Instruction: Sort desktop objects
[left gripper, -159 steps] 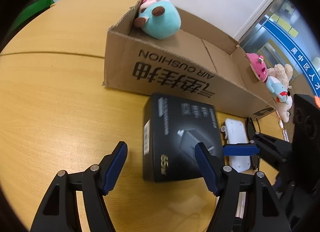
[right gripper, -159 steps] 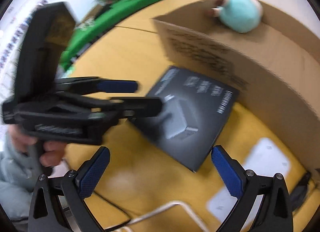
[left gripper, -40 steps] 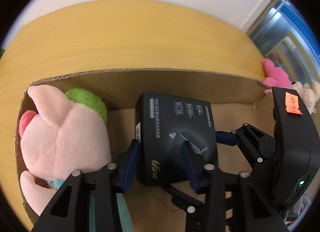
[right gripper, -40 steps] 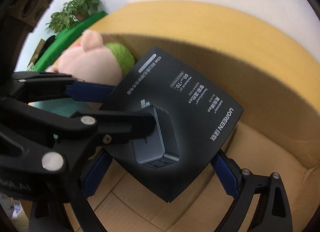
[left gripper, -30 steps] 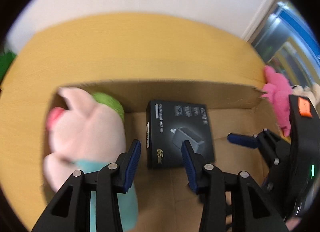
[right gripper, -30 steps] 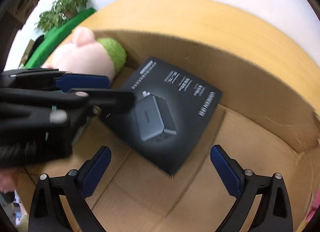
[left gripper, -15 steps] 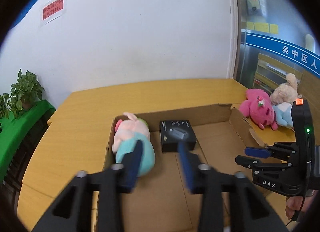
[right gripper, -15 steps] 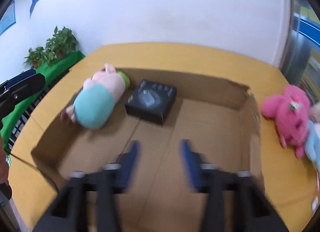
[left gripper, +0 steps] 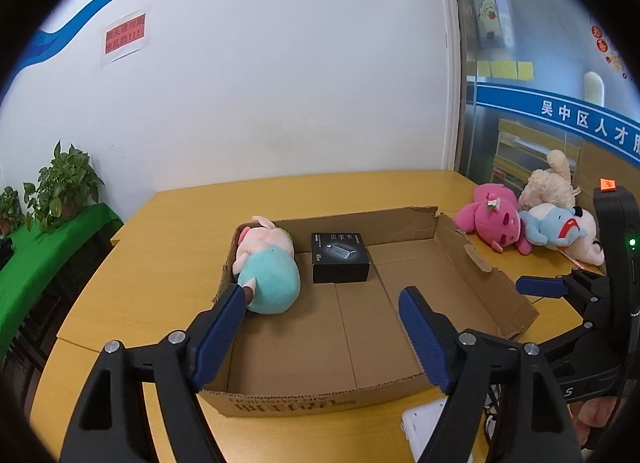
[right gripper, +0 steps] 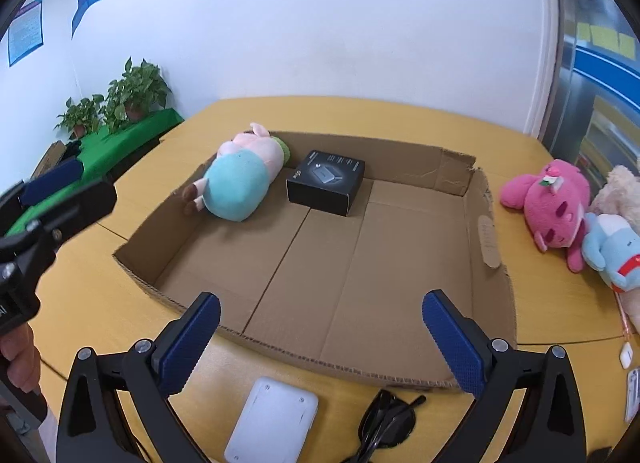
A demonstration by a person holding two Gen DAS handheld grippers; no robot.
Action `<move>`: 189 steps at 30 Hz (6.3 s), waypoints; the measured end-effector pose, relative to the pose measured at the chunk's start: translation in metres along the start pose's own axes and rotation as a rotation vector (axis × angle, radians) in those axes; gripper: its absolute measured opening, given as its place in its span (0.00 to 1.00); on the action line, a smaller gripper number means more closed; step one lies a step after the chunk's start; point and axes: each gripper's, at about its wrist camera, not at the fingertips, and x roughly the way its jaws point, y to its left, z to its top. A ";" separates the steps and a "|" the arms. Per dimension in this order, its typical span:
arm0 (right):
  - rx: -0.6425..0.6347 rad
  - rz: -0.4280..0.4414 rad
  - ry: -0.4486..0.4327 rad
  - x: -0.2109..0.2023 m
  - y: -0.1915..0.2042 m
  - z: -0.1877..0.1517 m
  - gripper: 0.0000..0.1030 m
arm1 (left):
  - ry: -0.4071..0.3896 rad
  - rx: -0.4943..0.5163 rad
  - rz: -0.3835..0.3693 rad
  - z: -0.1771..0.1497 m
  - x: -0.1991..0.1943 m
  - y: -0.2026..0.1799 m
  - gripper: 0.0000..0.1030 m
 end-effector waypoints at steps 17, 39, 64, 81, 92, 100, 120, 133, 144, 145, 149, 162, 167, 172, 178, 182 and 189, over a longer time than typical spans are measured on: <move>-0.052 0.072 -0.016 -0.050 0.015 -0.043 1.00 | 0.098 -0.061 -0.088 -0.056 -0.044 0.005 0.77; -0.061 0.419 0.495 0.007 0.058 -0.196 0.97 | 0.718 -0.067 -0.431 -0.190 0.016 -0.037 0.53; -0.075 0.305 0.396 0.010 0.052 -0.181 0.14 | 0.686 -0.091 -0.336 -0.190 0.022 -0.021 0.06; -0.063 0.280 0.063 -0.039 0.038 -0.093 0.13 | 0.405 -0.108 -0.353 -0.095 0.011 -0.013 0.04; -0.106 0.237 -0.137 -0.047 0.029 -0.003 0.13 | 0.241 -0.069 -0.315 -0.021 0.028 -0.005 0.02; -0.147 0.240 -0.193 -0.038 0.028 0.041 0.08 | 0.169 0.013 -0.378 0.025 0.049 -0.026 0.00; 0.059 0.361 0.184 0.027 -0.018 -0.052 0.75 | 0.553 -0.225 -0.369 -0.102 0.082 0.013 0.45; 0.050 0.365 0.332 0.052 0.025 -0.103 0.80 | 0.746 -0.236 -0.387 -0.166 0.089 0.014 0.49; -0.024 0.235 0.273 0.036 0.042 -0.114 0.80 | 0.717 -0.161 -0.282 -0.170 0.082 0.021 0.10; -0.049 0.239 0.259 0.034 0.048 -0.112 0.80 | 0.716 -0.161 -0.278 -0.171 0.082 0.024 0.10; -0.058 0.326 0.276 0.040 0.060 -0.103 0.80 | 0.705 -0.171 -0.230 -0.174 0.076 0.044 0.08; -0.126 0.378 0.465 0.101 0.123 -0.095 0.70 | 0.696 -0.229 -0.183 -0.178 0.075 0.064 0.05; -0.210 0.252 0.450 0.095 0.133 -0.105 0.34 | 0.702 -0.242 -0.174 -0.181 0.070 0.065 0.06; -0.209 0.212 0.438 0.095 0.128 -0.100 0.18 | 0.702 -0.242 -0.218 -0.180 0.069 0.062 0.30; -0.174 0.219 0.430 0.091 0.119 -0.098 0.16 | 0.702 -0.191 -0.216 -0.179 0.069 0.051 0.40; -0.137 0.231 0.414 0.089 0.104 -0.098 0.11 | 0.707 -0.180 -0.162 -0.178 0.071 0.052 0.14; -0.136 0.257 0.395 0.098 0.107 -0.093 0.10 | 0.700 -0.206 -0.160 -0.180 0.072 0.054 0.08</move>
